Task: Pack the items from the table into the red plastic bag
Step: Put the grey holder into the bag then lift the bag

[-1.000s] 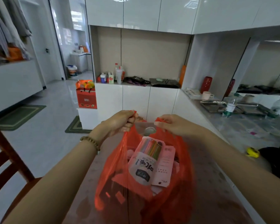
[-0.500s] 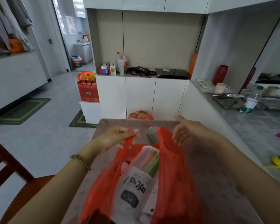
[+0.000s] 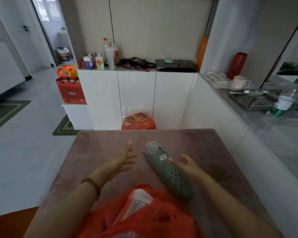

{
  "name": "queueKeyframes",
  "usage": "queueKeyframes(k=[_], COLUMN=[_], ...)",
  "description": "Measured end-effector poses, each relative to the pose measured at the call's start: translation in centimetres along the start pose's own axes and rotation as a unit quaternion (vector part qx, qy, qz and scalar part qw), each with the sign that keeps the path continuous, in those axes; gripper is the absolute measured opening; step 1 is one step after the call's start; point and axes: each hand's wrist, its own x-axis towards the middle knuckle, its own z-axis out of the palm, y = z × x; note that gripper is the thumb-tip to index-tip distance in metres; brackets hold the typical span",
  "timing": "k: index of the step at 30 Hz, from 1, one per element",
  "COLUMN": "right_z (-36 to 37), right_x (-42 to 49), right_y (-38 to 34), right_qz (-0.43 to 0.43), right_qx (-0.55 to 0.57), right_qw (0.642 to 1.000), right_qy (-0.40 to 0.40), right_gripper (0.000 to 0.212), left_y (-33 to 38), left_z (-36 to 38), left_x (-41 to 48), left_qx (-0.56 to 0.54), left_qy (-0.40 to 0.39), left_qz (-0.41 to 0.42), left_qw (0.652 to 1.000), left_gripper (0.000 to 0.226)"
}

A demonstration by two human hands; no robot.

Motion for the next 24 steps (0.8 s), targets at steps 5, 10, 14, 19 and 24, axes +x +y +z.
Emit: queueKeyframes(k=[5,10,14,19,24], right_z=[2.3,3.9,3.9,3.4,1.5], right_x=[4.5,5.2,3.8,-0.3,-5.5], right_y=[4.0,4.1,1.6,-3.2,-5.9], right_qz=[0.01,-0.006,-0.025,-0.135,-0.139], right_qx=[-0.106,-0.171,-0.085,-0.085,-0.022], right_qw=[0.994,0.984,0.994,0.986,0.988], right_qy=[-0.015,0.05,0.065,0.04,0.064], right_gripper=[0.059,0.077,0.071,0.071,0.061], left_y=[-3.3,-3.2,-2.8,-0.2,1.4], left_z=[2.7,2.7,3.7,3.6,1.5], left_x=[5.4,6.7,5.6,2.0,-4.5], left_qx=[-0.014,-0.01,0.004,0.011,0.22], left_qy=[-0.078,-0.052,-0.107,-0.137,-0.212], left_qz=[-0.114,-0.098,-0.074,-0.077,-0.089], left_qw=[0.99,0.994,0.992,0.988,0.948], left_gripper=[0.052,0.065,0.078,0.093,0.08])
